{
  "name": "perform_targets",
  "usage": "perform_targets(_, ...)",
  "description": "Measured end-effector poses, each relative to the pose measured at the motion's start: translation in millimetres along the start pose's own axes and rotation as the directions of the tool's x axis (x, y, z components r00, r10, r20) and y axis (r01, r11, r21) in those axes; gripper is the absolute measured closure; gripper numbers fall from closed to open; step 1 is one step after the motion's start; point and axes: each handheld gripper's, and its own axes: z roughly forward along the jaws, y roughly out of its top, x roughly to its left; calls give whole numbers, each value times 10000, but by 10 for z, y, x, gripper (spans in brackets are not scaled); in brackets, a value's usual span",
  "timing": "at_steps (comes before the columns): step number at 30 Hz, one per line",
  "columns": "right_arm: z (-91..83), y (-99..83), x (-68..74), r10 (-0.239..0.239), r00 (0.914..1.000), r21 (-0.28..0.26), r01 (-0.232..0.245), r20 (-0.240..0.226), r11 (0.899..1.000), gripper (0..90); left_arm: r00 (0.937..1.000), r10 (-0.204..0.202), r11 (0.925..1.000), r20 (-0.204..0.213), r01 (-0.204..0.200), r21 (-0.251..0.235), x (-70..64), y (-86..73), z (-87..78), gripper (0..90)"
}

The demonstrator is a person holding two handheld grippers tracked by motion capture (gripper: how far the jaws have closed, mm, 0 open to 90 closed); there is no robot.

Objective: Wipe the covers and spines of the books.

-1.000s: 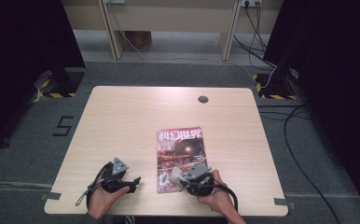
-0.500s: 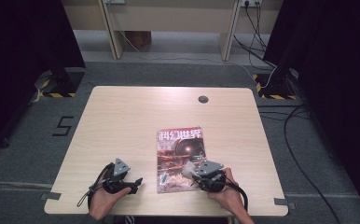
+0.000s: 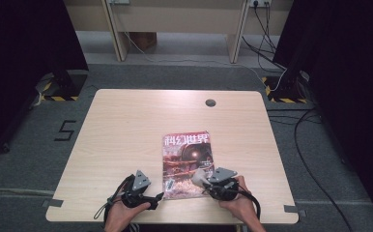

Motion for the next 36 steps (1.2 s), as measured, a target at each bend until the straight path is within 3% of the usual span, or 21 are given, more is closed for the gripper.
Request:
perform_targets(4,-29,-45,-102,359,9989,-6,-359,299,9994,739,9999,-61,10000,102,62,-74,-35,21,32,175)
perform_targets(6,-26,-32,-79,231,9992,66,-233,338,9997,740,10000,3,10000,80,-2,-40,-56,33,70,174)
perform_targets(12,16,16,81,-215,9995,-85,214,-212,9997,739,10000,36,10000,18,-36,58,-95,41,149,166)
perform_targets(16,15,7,60,-161,9994,-119,157,-305,9998,739,9999,137,9998,-68,-136,118,-105,42,146,166)
perform_targets(22,-57,-74,-73,233,9985,67,-237,493,9997,741,9997,204,9998,-124,-203,89,-105,36,149,152)
perform_targets(27,-86,-97,-78,264,9976,118,-272,641,9996,741,9999,129,9999,-103,-128,112,-96,36,154,140)
perform_targets(33,-37,-34,25,-113,9997,57,112,203,9999,738,10000,73,9999,-61,-72,128,-87,35,158,134)
perform_targets(36,-1,-4,-26,-91,9998,60,90,190,9999,738,10000,5,10000,-60,-5,98,-85,30,159,134)
